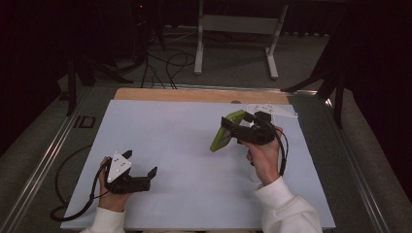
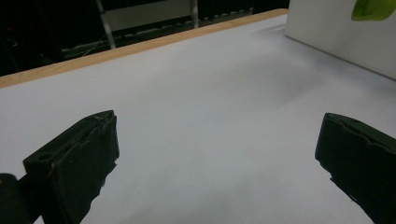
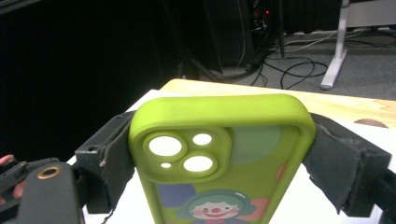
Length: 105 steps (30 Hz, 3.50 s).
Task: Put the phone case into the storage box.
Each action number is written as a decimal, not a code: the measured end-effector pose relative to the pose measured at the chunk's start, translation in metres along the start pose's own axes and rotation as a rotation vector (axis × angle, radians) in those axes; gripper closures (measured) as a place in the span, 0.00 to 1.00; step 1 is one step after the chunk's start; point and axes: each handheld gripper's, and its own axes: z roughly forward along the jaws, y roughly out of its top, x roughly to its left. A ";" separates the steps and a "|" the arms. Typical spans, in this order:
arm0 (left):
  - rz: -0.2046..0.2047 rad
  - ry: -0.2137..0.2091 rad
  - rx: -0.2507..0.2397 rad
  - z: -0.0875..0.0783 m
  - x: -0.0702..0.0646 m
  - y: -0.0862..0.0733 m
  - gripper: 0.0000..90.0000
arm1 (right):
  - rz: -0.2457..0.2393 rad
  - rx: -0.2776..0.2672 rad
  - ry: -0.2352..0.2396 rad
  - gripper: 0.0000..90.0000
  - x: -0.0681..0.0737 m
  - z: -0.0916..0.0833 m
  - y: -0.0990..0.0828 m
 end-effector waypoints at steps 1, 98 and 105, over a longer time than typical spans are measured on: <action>-0.001 0.000 0.000 0.000 0.000 0.000 0.00 | 0.001 0.000 -0.002 0.17 -0.001 0.000 0.001; -0.009 -0.012 -0.007 -0.002 -0.002 0.001 0.00 | 0.036 -0.050 -0.213 0.18 -0.058 -0.010 0.041; -0.008 -0.015 -0.008 -0.002 -0.003 0.001 0.00 | 0.035 -0.055 -0.228 0.18 -0.061 -0.013 0.045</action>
